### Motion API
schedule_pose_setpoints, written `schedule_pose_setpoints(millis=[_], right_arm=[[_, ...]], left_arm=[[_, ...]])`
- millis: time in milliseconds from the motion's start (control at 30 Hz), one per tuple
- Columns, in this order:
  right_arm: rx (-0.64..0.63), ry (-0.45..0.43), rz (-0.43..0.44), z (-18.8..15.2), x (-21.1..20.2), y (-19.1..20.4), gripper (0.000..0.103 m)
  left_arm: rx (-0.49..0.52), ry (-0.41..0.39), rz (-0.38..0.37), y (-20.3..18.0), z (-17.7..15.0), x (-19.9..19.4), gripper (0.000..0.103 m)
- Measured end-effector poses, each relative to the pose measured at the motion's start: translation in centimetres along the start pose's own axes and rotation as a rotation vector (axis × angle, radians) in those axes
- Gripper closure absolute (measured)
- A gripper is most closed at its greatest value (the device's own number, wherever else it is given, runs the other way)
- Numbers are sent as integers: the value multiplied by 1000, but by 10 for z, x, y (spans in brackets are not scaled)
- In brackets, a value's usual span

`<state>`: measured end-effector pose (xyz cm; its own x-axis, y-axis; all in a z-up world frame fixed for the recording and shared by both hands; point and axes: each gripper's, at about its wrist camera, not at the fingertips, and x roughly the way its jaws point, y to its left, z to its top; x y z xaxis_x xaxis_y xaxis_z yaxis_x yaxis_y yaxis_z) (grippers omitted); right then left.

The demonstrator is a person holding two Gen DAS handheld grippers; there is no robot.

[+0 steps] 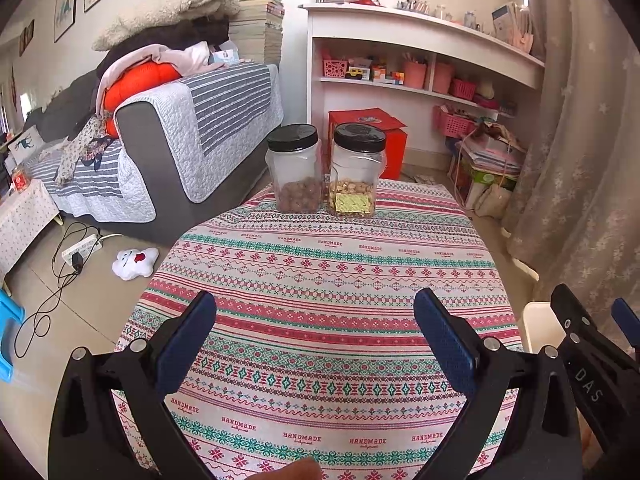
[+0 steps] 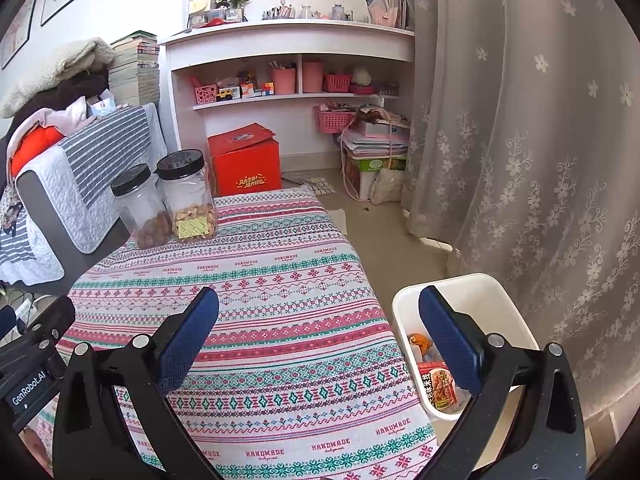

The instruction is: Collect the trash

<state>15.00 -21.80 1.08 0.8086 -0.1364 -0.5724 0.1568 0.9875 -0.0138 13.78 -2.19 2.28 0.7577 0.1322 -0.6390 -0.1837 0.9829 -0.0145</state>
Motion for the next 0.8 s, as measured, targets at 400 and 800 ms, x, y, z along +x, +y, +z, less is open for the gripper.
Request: schedule_pose_setpoints(millis=[400,800], right_arm=[[-2,-3,6,-1,-2,1,7],[0,-3,9,-2,-2,1,7]], left_arm=[[-2,3,2,-1,-1,0,7],[-4,13,-25,1,0,2,21]])
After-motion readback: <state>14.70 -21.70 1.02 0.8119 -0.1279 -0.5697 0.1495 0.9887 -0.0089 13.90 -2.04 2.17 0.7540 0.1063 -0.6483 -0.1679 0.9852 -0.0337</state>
